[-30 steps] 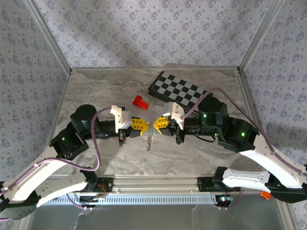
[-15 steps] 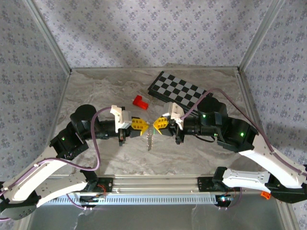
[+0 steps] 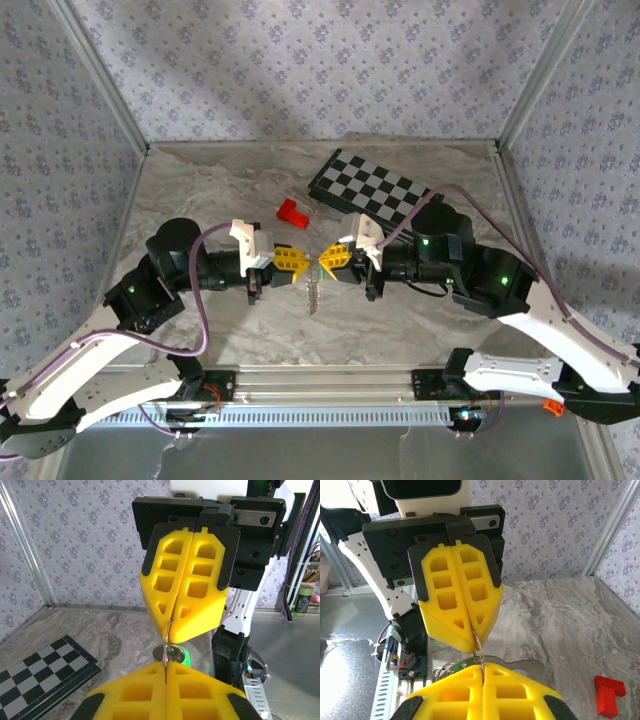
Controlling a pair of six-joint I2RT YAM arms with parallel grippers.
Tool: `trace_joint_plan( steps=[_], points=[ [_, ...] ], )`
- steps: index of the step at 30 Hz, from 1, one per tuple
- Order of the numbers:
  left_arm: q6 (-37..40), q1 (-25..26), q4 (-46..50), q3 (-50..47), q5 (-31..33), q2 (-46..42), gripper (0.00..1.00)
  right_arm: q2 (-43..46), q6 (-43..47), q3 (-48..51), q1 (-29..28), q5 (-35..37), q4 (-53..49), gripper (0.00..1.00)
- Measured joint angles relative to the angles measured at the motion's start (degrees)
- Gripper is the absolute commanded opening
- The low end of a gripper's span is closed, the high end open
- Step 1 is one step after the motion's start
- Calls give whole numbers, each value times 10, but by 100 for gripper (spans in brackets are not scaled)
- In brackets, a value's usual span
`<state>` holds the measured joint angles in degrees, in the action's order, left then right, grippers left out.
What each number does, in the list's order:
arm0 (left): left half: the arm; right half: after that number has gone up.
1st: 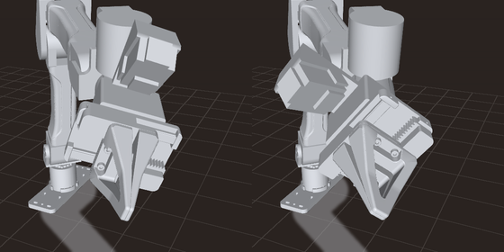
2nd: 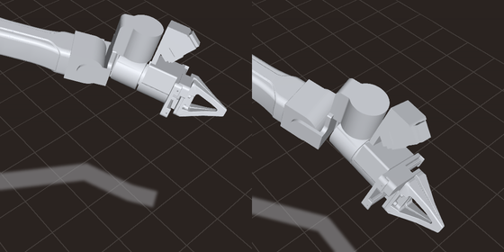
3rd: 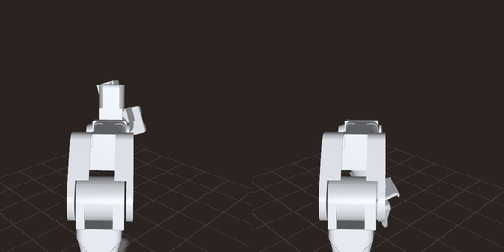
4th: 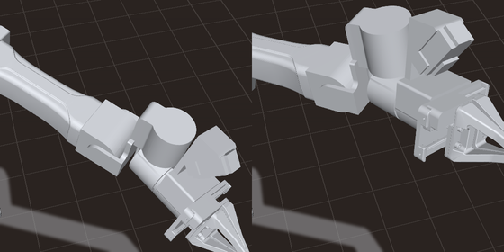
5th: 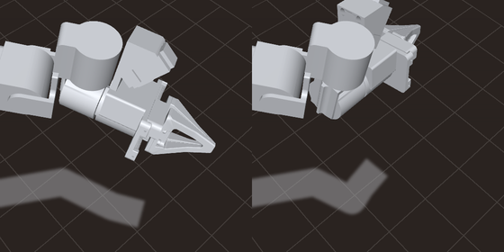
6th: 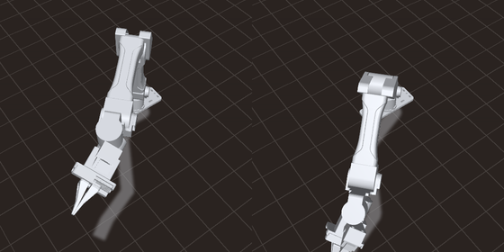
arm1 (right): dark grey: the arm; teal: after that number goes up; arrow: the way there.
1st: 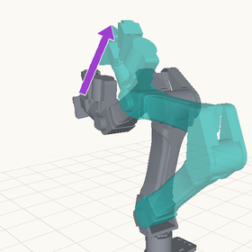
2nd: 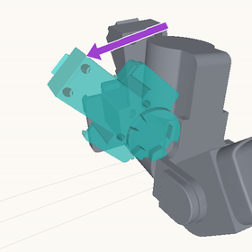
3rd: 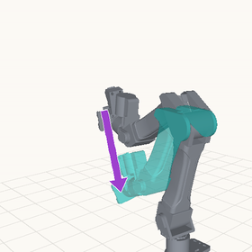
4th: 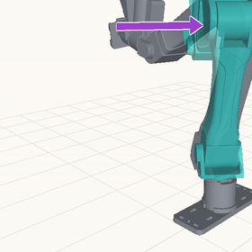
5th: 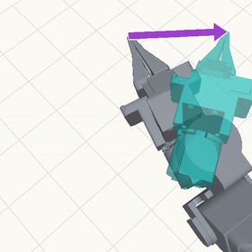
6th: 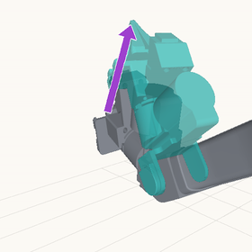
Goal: Put the keys on the keyring
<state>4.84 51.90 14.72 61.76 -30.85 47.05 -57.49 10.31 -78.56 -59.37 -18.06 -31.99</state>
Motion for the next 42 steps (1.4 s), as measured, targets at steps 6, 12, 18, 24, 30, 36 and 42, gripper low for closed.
trace_joint_plan(
  steps=[6,12,18,24,30,36,42],
  points=[
    [-4,0,-4,-1,0,0,0,0,0,0,0,0,1,0],
    [-4,0,-4,-1,0,0,0,0,1,1,0,0,2,0],
    [-5,0,-5,-1,0,0,0,0,7,1,0,0,4,0],
    [-9,0,-14,-1,-4,4,0,-2,16,1,-2,0,8,0],
    [-11,0,-14,-1,-4,4,0,-3,18,1,-2,1,9,0],
    [-11,0,-14,-1,-5,4,0,-3,23,1,-2,0,9,0],
    [-20,0,-14,-1,-9,9,0,-1,33,5,-3,7,8,0]
  ],
)
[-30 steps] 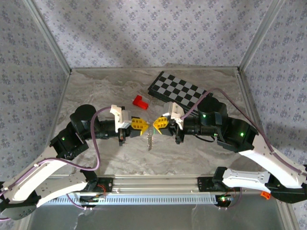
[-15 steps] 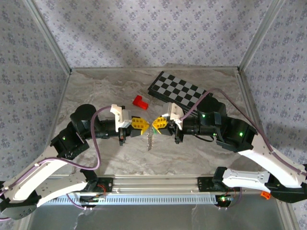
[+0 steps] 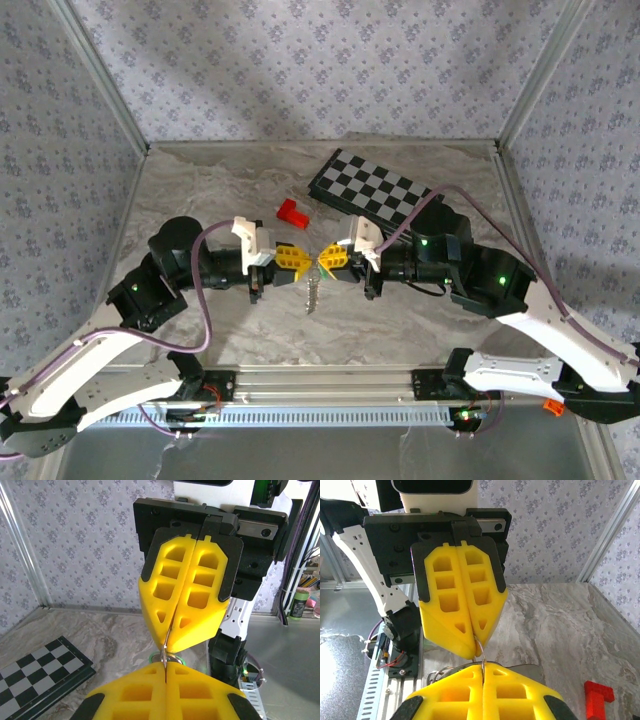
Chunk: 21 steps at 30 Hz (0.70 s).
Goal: Put the keys on the keyring
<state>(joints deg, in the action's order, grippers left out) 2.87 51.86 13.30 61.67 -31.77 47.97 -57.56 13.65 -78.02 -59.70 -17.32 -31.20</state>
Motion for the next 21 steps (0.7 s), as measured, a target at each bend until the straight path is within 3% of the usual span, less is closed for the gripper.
trace_joint_plan(
  steps=[21],
  points=[
    [-52,0,-17,0,-21,17,0,12,70,4,-35,76,-11,0]
  ],
)
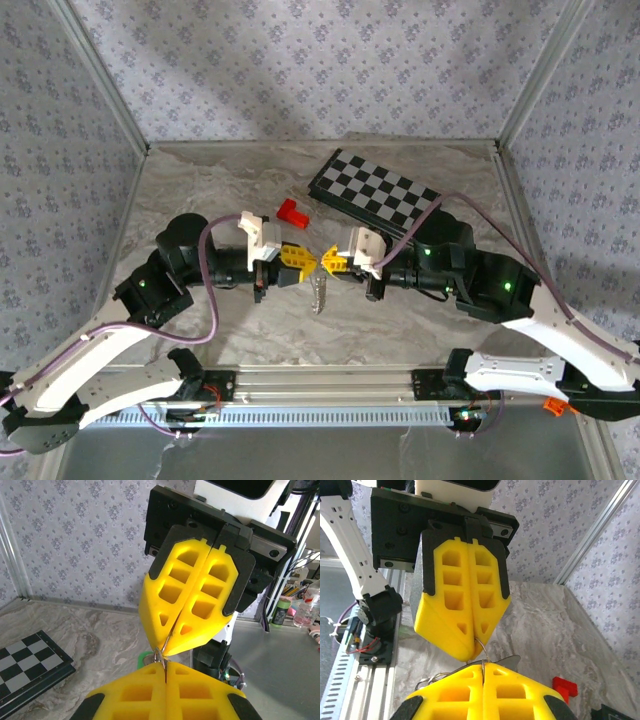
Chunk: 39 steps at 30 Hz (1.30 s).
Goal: Put the keys on the keyring
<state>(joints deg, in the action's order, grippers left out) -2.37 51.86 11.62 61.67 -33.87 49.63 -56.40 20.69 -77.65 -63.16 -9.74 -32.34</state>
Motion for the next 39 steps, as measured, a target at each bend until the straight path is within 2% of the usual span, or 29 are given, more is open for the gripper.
trace_joint_plan(
  steps=[18,28,32,39],
  points=[
    [-23,0,-29,-15,28,3,0,8,39,19,-23,67,8,0],
    [-23,0,-51,-20,33,3,0,23,44,45,-29,85,35,15],
    [-23,0,-57,-20,33,2,0,28,44,50,-29,86,40,17],
    [-23,1,-66,-21,32,-5,0,31,43,56,-29,95,44,6]
  ],
)
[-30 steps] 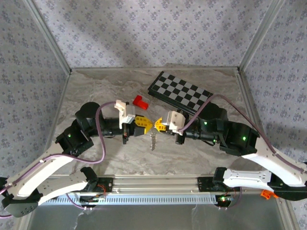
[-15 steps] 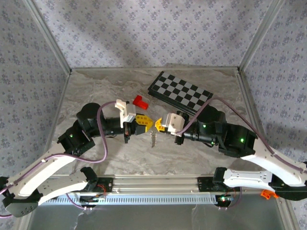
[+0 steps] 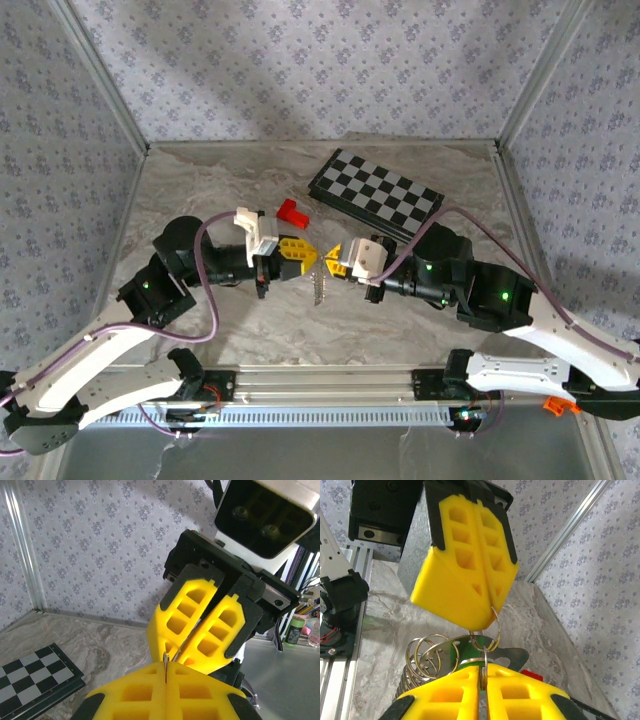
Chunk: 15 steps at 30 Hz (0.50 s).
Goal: Put the keys on the keyring
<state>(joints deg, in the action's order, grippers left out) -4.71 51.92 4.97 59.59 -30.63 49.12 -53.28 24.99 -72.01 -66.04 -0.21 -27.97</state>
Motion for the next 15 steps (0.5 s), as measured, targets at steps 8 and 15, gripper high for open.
trace_joint_plan(
  steps=[8,15],
  points=[
    [-6,0,-8,-2,0,0,0,0,-1,0,-6,5,1,0],
    [-8,0,-13,-7,0,-2,0,-3,0,0,-15,16,1,0]
  ],
)
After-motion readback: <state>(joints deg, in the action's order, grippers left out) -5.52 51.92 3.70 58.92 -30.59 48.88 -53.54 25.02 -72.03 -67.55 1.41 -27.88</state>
